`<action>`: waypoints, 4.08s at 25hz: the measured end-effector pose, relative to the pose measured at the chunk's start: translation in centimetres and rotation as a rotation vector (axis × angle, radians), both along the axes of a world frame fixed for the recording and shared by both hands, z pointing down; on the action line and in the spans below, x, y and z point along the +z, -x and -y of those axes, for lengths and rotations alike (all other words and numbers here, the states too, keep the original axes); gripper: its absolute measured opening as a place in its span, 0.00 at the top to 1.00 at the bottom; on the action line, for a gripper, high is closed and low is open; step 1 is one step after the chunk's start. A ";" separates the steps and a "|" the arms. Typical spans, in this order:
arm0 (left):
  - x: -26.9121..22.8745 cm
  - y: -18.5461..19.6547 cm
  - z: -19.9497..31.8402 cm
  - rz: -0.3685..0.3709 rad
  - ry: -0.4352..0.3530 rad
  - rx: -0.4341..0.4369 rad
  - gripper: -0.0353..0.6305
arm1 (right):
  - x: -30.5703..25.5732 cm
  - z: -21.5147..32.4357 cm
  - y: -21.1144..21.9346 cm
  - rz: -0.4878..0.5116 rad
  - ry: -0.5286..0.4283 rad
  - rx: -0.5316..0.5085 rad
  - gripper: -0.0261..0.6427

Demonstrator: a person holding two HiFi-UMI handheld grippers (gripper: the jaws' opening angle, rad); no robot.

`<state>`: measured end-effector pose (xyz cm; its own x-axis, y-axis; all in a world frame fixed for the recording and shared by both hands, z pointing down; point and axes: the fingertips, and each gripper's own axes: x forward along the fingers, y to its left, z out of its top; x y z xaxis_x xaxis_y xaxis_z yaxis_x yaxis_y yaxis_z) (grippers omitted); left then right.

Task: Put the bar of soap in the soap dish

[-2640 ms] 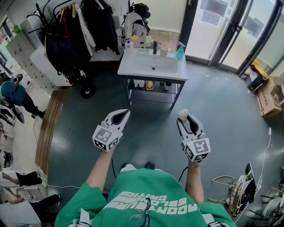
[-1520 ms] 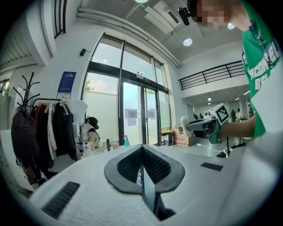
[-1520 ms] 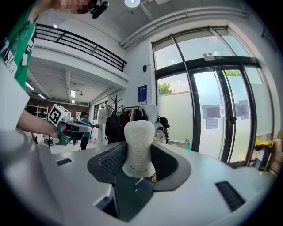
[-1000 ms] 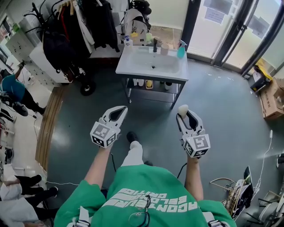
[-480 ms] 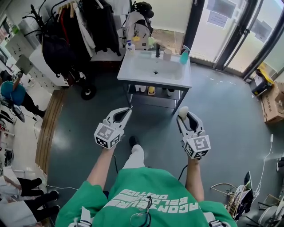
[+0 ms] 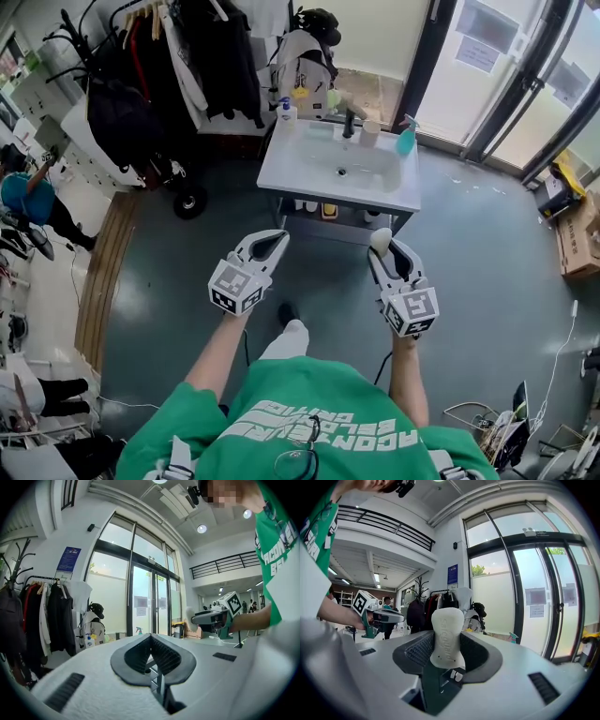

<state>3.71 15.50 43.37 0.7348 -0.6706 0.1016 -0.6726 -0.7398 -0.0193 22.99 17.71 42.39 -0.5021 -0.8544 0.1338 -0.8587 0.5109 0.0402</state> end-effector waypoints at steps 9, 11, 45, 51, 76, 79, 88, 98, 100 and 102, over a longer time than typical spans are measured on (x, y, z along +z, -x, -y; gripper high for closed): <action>-0.2 3.1 8.8 -0.010 0.015 0.020 0.94 | 0.4 9.0 5.4 -0.015 0.026 -0.026 0.69; -0.2 3.9 10.4 -0.013 0.017 0.025 0.94 | 0.3 10.6 6.6 -0.019 0.029 -0.032 0.69; 1.2 13.6 18.6 -0.122 0.044 -0.029 0.94 | -1.0 19.1 14.5 -0.084 0.007 -0.033 0.69; 1.4 13.6 19.2 -0.111 0.052 -0.024 0.94 | -1.4 19.9 14.8 -0.055 0.004 -0.040 0.69; 2.8 9.6 37.4 -0.053 0.097 -0.011 0.94 | 2.3 39.4 11.8 -0.078 0.056 -0.063 0.69; 2.9 8.9 40.1 -0.045 0.101 -0.012 0.94 | 2.6 42.3 11.2 -0.083 0.064 -0.069 0.69; 3.8 6.2 46.3 -0.037 0.121 -0.006 0.94 | 4.5 49.0 9.1 -0.106 0.102 -0.082 0.69; 6.3 3.7 50.5 -0.026 0.157 0.008 0.94 | 7.6 53.7 8.0 -0.144 0.143 -0.095 0.69; 6.5 3.3 51.1 -0.024 0.165 0.010 0.94 | 8.0 54.5 7.9 -0.147 0.152 -0.100 0.69; 6.8 3.0 51.7 -0.024 0.172 0.009 0.94 | 8.3 55.1 7.9 -0.149 0.166 -0.106 0.69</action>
<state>0.76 -36.17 50.14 0.7440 -0.6386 0.1968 -0.6649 -0.7366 0.1239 15.09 -37.43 50.73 -0.5522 -0.7581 0.3470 -0.7906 0.6082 0.0706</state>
